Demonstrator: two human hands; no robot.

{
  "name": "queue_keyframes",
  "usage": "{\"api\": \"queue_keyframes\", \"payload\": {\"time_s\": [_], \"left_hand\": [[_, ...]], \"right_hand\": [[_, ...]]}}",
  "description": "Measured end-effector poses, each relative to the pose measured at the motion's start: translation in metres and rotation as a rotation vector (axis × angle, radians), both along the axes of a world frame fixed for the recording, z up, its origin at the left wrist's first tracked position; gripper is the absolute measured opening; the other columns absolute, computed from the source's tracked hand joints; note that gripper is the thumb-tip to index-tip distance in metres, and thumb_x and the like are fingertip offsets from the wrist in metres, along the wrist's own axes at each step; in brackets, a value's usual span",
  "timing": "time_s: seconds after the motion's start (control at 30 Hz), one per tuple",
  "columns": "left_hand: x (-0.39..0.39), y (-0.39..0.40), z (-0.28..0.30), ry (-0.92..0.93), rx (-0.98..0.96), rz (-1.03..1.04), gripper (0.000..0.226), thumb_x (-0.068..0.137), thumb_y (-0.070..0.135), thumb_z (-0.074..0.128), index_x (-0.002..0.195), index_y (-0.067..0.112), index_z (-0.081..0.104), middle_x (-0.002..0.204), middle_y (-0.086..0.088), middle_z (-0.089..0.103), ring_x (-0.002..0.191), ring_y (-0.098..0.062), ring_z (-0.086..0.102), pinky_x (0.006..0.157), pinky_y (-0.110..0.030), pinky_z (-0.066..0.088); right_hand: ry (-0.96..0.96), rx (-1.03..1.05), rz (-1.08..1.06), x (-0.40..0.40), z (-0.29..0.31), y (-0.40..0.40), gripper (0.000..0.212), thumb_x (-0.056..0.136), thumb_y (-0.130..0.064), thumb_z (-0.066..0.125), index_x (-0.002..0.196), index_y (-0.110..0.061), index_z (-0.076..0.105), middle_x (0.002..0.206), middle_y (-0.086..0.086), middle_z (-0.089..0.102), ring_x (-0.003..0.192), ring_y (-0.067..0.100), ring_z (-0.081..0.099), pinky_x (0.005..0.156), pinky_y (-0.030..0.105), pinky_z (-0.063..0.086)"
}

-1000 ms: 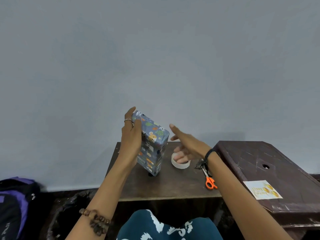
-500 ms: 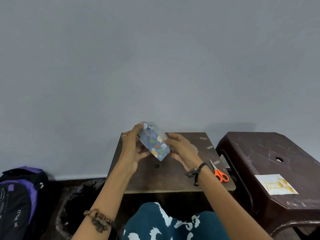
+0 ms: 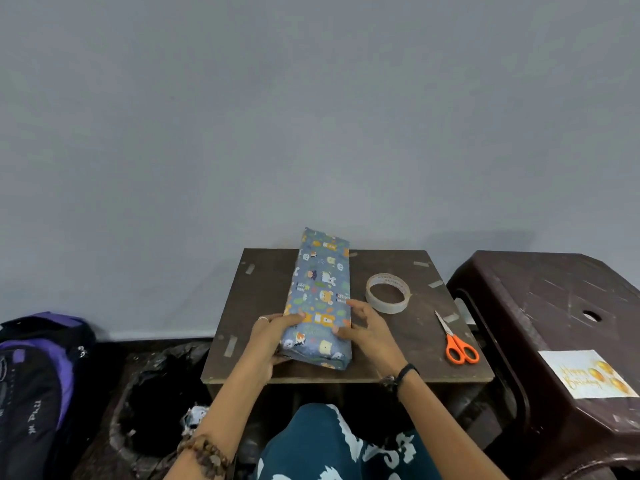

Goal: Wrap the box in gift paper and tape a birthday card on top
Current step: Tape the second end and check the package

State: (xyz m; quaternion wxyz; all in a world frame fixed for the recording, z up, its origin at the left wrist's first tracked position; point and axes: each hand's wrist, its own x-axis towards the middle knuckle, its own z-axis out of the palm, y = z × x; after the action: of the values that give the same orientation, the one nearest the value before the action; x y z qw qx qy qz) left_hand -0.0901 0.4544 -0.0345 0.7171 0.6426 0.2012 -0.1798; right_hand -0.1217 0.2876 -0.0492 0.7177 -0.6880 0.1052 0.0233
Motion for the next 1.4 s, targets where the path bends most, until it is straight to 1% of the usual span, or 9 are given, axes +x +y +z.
{"api": "queue_keyframes", "payload": {"time_s": [0.23,0.4,0.53,0.67,0.8,0.97,1.1,1.23,1.4], "left_hand": [[-0.010,-0.002,-0.015,0.034,-0.258,-0.147,0.020,0.083,0.014,0.064,0.103,0.014,0.061,0.096,-0.009,0.069,0.078,-0.023,0.066,0.059,-0.029,0.056],[-0.006,-0.007,-0.002,-0.070,-0.283,-0.242,0.025,0.083,0.009,0.063,0.107,0.016,0.058,0.101,-0.006,0.068,0.090,-0.021,0.064,0.079,-0.037,0.053],[0.013,-0.012,0.025,-0.162,-0.318,-0.124,0.026,0.081,0.014,0.066,0.107,0.012,0.060,0.095,-0.003,0.069,0.082,-0.018,0.066,0.074,-0.035,0.055],[0.022,-0.014,0.044,-0.297,-0.301,-0.035,0.029,0.077,0.007,0.071,0.104,0.010,0.061,0.088,-0.002,0.072,0.067,-0.012,0.070,0.059,-0.029,0.058],[0.022,-0.017,0.059,-0.482,-0.258,-0.059,0.035,0.077,0.001,0.069,0.106,0.014,0.054,0.095,0.003,0.069,0.072,-0.010,0.070,0.066,-0.032,0.059],[0.020,-0.021,0.073,-0.539,-0.325,-0.164,0.034,0.082,0.001,0.063,0.112,0.013,0.054,0.098,0.004,0.071,0.085,-0.013,0.069,0.070,-0.034,0.058],[0.017,-0.029,0.075,-0.508,-0.518,-0.191,0.027,0.089,0.004,0.053,0.116,0.010,0.054,0.106,-0.002,0.070,0.093,-0.018,0.068,0.074,-0.036,0.059],[0.013,-0.042,0.077,-0.416,-0.574,0.022,0.021,0.096,0.011,0.044,0.115,0.017,0.053,0.105,0.000,0.063,0.106,-0.017,0.058,0.089,-0.041,0.050],[-0.011,-0.058,0.086,-0.231,-0.833,0.086,0.023,0.088,0.031,0.055,0.105,0.015,0.057,0.108,-0.010,0.061,0.110,-0.024,0.058,0.095,-0.043,0.045]], "right_hand": [[0.168,0.170,-0.030,0.000,0.011,-0.017,0.060,0.083,-0.007,0.066,0.135,-0.003,0.038,0.111,0.006,0.063,0.079,0.009,0.065,0.056,0.023,0.052],[0.064,0.183,0.074,-0.002,0.027,-0.041,0.042,0.079,0.007,0.064,0.117,-0.009,0.055,0.097,0.001,0.070,0.076,0.009,0.070,0.066,0.023,0.057],[-0.007,0.127,0.191,-0.007,0.039,-0.059,0.054,0.063,-0.003,0.068,0.115,-0.016,0.058,0.103,0.000,0.071,0.089,0.013,0.069,0.068,0.022,0.054],[-0.066,-0.184,0.229,-0.007,0.049,-0.067,0.056,0.070,-0.007,0.074,0.122,-0.017,0.053,0.117,0.006,0.063,0.099,0.009,0.064,0.078,0.018,0.052],[-0.178,-0.318,0.062,-0.005,0.060,-0.067,0.044,0.081,-0.007,0.068,0.119,-0.021,0.052,0.122,0.006,0.058,0.117,0.018,0.055,0.097,0.028,0.044],[-0.206,-0.289,0.055,-0.002,0.087,-0.058,0.068,0.065,-0.039,0.081,0.126,-0.027,0.052,0.125,-0.005,0.059,0.115,0.011,0.056,0.093,0.034,0.048],[-0.243,-0.228,0.103,-0.005,0.106,-0.045,0.059,0.065,-0.023,0.081,0.118,-0.022,0.054,0.114,-0.002,0.066,0.101,0.012,0.065,0.083,0.028,0.055],[-0.394,-0.676,-0.128,-0.004,0.111,-0.032,0.057,0.071,-0.020,0.077,0.121,-0.025,0.051,0.109,-0.011,0.062,0.097,0.009,0.059,0.081,0.026,0.048],[-0.764,-1.277,-0.327,0.002,0.086,-0.016,0.067,0.056,0.003,0.069,0.119,-0.013,0.054,0.109,0.006,0.062,0.102,0.023,0.050,0.098,0.034,0.031]]}}
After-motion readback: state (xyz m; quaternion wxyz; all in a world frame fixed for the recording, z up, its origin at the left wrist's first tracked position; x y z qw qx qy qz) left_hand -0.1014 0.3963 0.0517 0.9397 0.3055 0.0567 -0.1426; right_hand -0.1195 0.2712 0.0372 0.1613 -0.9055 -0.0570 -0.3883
